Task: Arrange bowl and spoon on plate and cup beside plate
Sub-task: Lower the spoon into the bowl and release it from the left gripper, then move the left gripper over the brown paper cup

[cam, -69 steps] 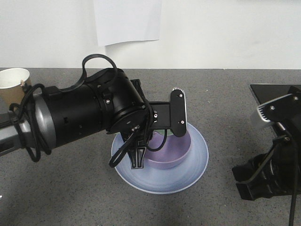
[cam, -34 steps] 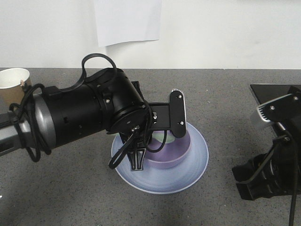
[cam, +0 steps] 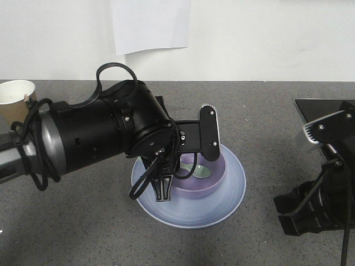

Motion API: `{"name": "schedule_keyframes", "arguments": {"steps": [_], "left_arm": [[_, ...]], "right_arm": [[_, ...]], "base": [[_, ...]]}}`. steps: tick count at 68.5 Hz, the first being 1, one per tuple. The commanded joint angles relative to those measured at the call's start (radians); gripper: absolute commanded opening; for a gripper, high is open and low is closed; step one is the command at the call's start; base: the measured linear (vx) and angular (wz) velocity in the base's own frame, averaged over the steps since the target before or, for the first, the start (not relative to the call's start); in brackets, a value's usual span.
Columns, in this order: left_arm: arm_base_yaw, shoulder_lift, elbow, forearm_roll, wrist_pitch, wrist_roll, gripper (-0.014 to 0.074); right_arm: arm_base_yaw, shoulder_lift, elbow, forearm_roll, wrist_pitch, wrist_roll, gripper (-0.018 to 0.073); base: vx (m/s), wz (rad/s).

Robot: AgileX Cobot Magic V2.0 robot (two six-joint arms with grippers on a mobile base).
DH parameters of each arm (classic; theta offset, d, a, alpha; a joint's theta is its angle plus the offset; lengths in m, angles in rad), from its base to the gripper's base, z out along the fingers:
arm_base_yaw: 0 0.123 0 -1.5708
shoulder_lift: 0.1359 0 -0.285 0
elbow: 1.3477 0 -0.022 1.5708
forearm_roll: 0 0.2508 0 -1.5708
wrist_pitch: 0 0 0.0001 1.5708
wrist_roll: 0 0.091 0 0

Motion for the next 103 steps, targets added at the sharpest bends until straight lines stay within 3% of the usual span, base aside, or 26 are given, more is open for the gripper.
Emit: {"name": "schedule_keyframes", "arguments": {"steps": [1,12,44,61,74,92,103], "left_arm": [[-0.004,-0.044,-0.033,0.013,-0.021,-0.041,0.0292],[-0.004,-0.044,-0.033,0.014,-0.021,-0.081,0.0292],[-0.003,-0.158,-0.033,0.013,0.015,-0.318,0.0292],[0.064,-0.293,-0.033,-0.014,0.104,-0.46,0.0292],[0.205,-0.401,-0.033,-0.043,0.126,-0.514,0.0292],[0.486,-0.454,-0.033,-0.062,0.055,-0.515,0.0292],[0.682,-0.432,-0.034,-0.169,-0.046,-0.484,0.0298]], "right_arm": [[-0.003,-0.012,-0.024,0.005,-0.041,-0.01,0.0302],[-0.003,-0.012,-0.024,0.005,-0.042,-0.01,0.0302],[-0.003,-0.012,-0.024,0.005,-0.042,-0.01,0.0302],[-0.003,-0.012,-0.024,0.005,-0.043,-0.01,0.0302],[-0.003,-0.012,-0.024,0.005,-0.043,-0.01,0.0302],[-0.003,-0.012,-0.024,0.005,-0.043,-0.01,0.0302],[-0.003,-0.012,-0.024,0.005,-0.043,-0.01,0.0302]], "base": [[0.0,0.0],[0.0,0.0],[0.0,0.0],[0.0,0.0],[0.0,0.0],[0.0,0.0],[0.0,0.0]]}}
